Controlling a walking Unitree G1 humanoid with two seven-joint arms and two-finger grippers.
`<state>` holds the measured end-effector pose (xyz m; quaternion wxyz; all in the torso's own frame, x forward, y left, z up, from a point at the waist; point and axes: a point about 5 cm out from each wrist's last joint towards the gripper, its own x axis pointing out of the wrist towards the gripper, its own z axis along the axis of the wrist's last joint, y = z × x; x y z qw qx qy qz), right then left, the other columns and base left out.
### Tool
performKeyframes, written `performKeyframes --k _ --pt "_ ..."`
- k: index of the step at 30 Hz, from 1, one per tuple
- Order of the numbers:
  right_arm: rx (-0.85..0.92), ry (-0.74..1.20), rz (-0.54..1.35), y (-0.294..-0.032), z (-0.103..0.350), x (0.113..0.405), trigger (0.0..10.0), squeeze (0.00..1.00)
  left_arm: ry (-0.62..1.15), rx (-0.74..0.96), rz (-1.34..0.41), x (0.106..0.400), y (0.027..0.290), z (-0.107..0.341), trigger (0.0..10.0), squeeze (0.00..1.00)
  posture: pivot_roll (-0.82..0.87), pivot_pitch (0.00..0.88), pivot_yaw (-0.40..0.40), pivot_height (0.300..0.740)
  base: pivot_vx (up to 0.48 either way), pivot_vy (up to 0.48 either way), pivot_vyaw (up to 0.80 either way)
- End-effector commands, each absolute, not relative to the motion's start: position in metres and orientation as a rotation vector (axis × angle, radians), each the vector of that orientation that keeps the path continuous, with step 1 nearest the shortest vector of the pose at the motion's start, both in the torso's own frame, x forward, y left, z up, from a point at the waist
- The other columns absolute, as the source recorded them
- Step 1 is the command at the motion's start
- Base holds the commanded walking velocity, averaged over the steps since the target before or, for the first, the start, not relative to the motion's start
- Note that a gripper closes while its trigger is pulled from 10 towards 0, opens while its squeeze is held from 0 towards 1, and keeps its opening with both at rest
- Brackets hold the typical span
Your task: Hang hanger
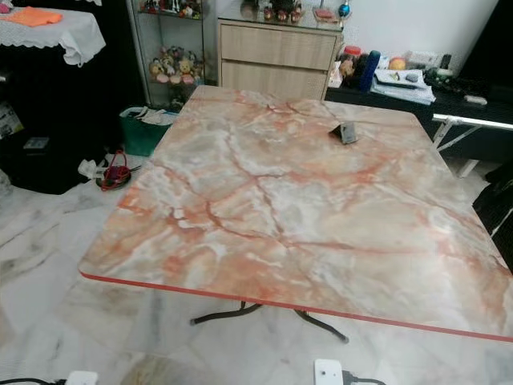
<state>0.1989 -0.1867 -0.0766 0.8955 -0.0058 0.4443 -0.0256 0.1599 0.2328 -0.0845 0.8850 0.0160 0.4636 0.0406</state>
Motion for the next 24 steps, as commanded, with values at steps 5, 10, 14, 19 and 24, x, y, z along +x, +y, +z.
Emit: performKeyframes --k 5,10,14,19,24 --pt "0.323 0.871 -0.181 -0.1705 -0.0677 0.2193 10.0 0.00 0.789 -0.099 0.141 0.1987 0.2294 -0.0650 10.0 0.00 0.11 0.063 -0.074 0.740 0.000 -0.480 -0.10" --pt "0.329 0.869 -0.185 -0.1702 -0.0676 0.2194 10.0 0.00 0.789 -0.099 0.137 0.1987 0.2287 -0.0652 10.0 0.00 0.11 0.064 -0.073 0.740 0.000 -0.480 0.00" --pt "0.333 0.866 -0.188 -0.1696 -0.0675 0.2195 10.0 0.00 0.791 -0.101 0.134 0.1985 0.2279 -0.0655 10.0 0.00 0.11 0.065 -0.071 0.740 0.000 -0.480 0.00" --pt "0.335 0.863 -0.187 -0.1689 -0.0673 0.2199 10.0 0.00 0.792 -0.101 0.133 0.1980 0.2267 -0.0660 10.0 0.00 0.11 0.064 -0.070 0.740 0.000 -0.480 0.00" --pt "0.329 0.865 -0.182 -0.1681 -0.0673 0.2201 10.0 0.00 0.795 -0.099 0.130 0.1979 0.2265 -0.0662 10.0 0.00 0.11 0.064 -0.068 0.740 0.000 -0.480 0.00"
